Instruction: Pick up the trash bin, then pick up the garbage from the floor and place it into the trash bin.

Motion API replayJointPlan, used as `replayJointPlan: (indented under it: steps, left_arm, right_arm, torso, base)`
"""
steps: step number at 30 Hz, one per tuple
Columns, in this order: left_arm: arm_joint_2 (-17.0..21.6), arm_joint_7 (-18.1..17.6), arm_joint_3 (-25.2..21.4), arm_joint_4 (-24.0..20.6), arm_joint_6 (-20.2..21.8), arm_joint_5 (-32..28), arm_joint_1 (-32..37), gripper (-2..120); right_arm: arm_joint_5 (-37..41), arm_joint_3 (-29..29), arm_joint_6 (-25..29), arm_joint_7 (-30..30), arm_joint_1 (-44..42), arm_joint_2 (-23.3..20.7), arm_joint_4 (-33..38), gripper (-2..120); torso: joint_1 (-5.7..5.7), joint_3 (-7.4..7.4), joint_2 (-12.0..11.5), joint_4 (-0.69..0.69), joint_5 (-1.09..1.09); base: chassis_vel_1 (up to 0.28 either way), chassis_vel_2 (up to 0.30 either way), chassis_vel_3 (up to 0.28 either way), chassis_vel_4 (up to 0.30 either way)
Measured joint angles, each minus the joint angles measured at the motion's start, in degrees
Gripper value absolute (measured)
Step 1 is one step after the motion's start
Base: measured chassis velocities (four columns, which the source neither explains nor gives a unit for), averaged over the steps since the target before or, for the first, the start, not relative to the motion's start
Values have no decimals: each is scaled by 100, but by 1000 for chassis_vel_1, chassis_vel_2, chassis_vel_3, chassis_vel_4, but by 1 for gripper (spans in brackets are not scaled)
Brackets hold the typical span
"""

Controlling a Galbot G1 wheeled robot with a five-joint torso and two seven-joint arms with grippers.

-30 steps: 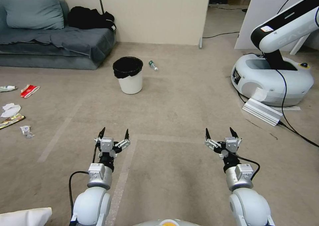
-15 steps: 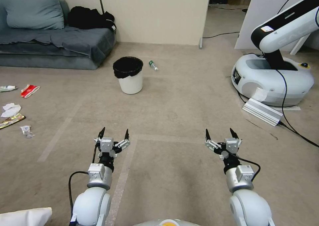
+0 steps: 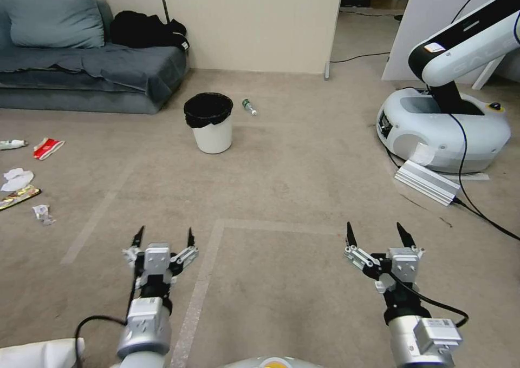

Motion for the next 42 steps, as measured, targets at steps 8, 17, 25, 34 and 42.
replayJointPlan:
  steps: [8,17,25,34,42]
  left_arm:
    - [-78,-38,462,-197,461,215,-79,100]
    - [-65,16,632,-155,409,-140,-38,100]
    - [-59,22,619,-142,403,-149,-17,100]
    - [-57,20,622,-134,406,-122,-25,100]
    - [-99,49,669,-110,395,16,-17,100]
  right_arm:
    - [25,-343,768,-88,48,2,-73,100]
    - [-93,-348,768,-71,62,12,-120,100]
    - [-123,-358,774,-94,69,9,-137,100]
    - [-137,-360,774,-92,75,6,-138,100]
    - [-140,-407,751,-90,60,4,-144,100]
  torso:
    - [0,0,0,-2,0]
    - [0,0,0,-2,1]
    - [0,0,0,-2,0]
    - [1,1,0,-2,-1]
    - [1,1,0,-1,6]
  base:
    - [0,0,0,0]
    - [0,0,0,0]
    - [-25,28,22,-24]
    - [-169,173,177,-183]
    - [-239,235,237,-220]
